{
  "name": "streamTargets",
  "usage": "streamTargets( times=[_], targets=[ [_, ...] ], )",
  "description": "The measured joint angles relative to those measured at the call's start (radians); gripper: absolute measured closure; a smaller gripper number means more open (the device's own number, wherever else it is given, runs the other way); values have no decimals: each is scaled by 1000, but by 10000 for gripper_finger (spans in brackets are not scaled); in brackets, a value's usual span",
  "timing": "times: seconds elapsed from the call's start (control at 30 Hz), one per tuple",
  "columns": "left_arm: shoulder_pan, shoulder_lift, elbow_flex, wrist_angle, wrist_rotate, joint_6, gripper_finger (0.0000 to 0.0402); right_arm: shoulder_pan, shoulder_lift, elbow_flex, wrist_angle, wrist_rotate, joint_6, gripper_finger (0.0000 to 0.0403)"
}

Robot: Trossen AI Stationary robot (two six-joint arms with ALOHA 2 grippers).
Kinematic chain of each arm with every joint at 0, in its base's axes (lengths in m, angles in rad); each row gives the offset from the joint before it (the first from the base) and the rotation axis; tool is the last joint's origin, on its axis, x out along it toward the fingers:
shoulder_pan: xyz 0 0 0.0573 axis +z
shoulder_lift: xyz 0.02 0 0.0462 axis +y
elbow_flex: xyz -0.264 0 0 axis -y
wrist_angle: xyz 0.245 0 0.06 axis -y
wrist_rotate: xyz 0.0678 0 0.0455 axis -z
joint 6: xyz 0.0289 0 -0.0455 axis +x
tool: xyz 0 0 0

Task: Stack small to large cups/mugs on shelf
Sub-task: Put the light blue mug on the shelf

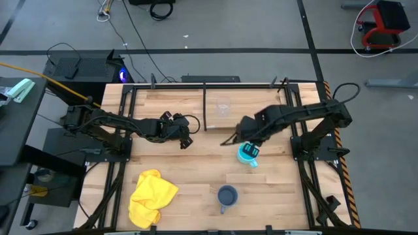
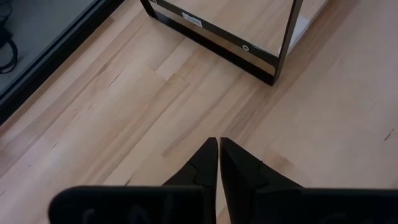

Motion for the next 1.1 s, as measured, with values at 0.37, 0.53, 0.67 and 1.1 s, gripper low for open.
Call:
streamTargets(
  times=[0.37, 0.53, 0.67, 1.1],
  targets=[
    [-16, 0, 0, 0, 0, 0, 371, -36, 2, -279, 134, -25, -18, 345],
    [-15, 0, 0, 0, 0, -4, 378, -76, 2, -337, 282, -97, -82, 345],
    [-15, 0, 0, -4, 0, -4, 377, -88, 2, -352, 290, -104, -110, 345],
    [-15, 0, 0, -3, 0, -5, 370, -92, 2, -393, 368, -105, -127, 321]
  ],
)
